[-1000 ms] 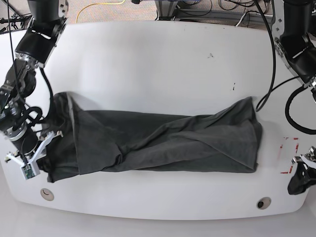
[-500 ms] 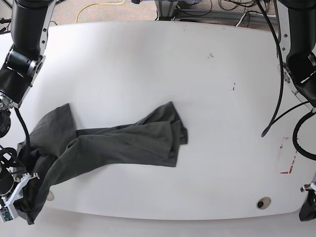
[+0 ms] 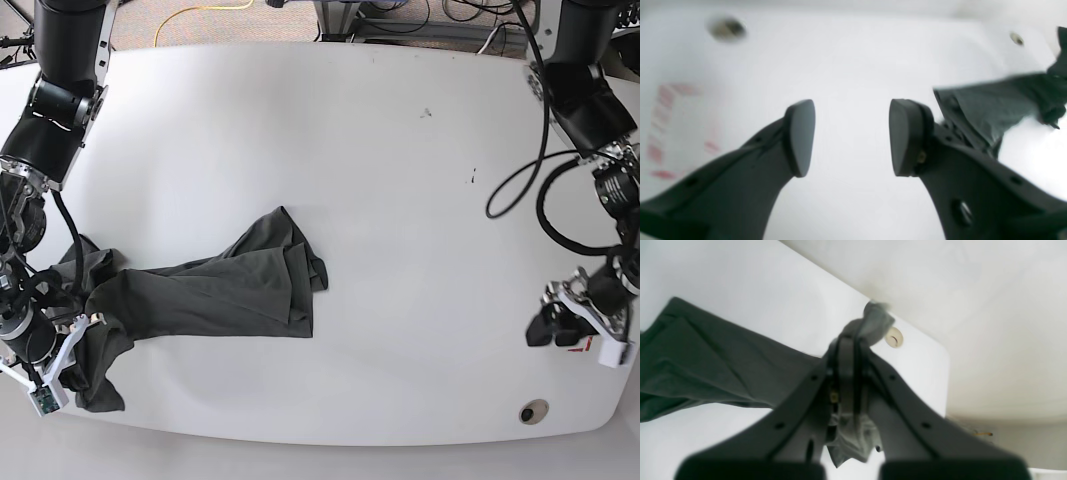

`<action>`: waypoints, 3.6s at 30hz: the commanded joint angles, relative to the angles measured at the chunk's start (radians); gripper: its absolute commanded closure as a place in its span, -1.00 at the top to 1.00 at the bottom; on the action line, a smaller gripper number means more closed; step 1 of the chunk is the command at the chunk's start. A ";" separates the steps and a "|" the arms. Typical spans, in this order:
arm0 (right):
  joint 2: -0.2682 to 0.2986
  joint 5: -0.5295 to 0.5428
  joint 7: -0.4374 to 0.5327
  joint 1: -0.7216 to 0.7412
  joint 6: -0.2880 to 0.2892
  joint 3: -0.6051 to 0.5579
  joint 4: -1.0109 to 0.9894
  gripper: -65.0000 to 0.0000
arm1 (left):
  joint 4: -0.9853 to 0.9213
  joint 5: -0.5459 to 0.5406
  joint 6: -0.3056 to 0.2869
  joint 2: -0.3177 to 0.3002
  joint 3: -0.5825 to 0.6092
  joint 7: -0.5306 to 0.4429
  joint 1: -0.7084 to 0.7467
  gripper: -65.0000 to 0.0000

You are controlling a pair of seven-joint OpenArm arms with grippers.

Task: Fold the T-shirt properly
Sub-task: 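Reach the left gripper to the shirt's other end and grasp it, then pull the grasped shirt end away from the right gripper with the left gripper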

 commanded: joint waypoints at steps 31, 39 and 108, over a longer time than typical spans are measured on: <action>-0.001 0.000 0.030 -0.103 -0.002 0.093 0.017 -1.00 | -0.573 0.418 0.002 0.422 0.369 -0.452 -0.005 0.24; -0.008 0.000 0.032 -0.115 -0.002 0.093 0.017 -1.00 | -0.668 0.278 0.002 0.422 0.446 -0.520 -0.011 0.24; -0.077 -0.002 0.027 -0.253 -0.002 0.138 0.104 -1.00 | -0.017 -0.200 0.125 -0.276 0.590 -0.362 0.336 -0.56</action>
